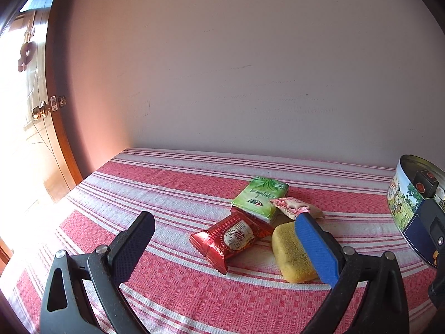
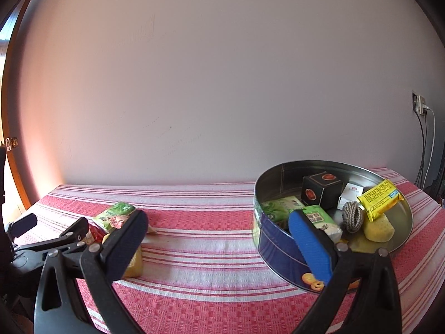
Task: Organize objects
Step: 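Move both grippers back toward the sponge and snacks on the bed, then grasp the yellow sponge with the right gripper while the left gripper grasps the red snack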
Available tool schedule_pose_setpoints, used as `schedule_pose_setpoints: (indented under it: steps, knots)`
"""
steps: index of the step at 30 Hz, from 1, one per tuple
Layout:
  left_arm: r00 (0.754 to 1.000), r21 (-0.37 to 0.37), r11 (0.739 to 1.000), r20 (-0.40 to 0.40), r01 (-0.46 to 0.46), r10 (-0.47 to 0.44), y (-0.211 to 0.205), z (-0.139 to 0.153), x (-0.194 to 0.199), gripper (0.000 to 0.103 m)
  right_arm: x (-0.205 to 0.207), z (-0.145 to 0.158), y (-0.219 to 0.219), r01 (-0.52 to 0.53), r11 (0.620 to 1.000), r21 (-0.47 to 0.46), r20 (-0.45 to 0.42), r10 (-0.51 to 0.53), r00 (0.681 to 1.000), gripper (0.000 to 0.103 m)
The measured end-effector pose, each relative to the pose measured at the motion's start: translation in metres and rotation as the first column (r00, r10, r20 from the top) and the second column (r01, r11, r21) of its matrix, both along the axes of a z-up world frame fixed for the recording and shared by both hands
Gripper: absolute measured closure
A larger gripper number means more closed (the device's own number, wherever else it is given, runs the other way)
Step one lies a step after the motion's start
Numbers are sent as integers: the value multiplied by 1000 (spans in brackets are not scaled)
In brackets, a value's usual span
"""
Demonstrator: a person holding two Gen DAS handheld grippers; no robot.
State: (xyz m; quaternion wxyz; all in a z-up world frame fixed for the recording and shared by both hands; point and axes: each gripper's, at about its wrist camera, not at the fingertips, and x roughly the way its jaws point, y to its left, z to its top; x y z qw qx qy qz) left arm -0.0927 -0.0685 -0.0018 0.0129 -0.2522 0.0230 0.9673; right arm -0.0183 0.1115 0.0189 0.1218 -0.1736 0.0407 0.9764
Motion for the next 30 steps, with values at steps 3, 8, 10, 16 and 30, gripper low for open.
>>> schedule_pose_setpoints:
  steps: [3,8,10,16,30]
  knots:
    - [999,5,1000,32,-26,26,-21,-3,-11,1,-9,-2,-11,-22,1000,9,30,22,999,0]
    - [993,20,997,91,-81,78,-55,-9,-28,1,-29,-9,-28,-69,998,2,108,68,992,0]
    - [991,13,996,99,-93,91,-63,-10,-33,1,-38,-14,-33,-96,995,-20,146,98,984,0]
    - [989,8,997,128,-78,76,-78,-10,-47,1,-72,-31,-55,-163,983,-80,281,179,943,0]
    - [985,-45,995,154,90,-82,-54,-15,-52,1,-121,-68,-87,-248,957,-153,493,291,820,47]
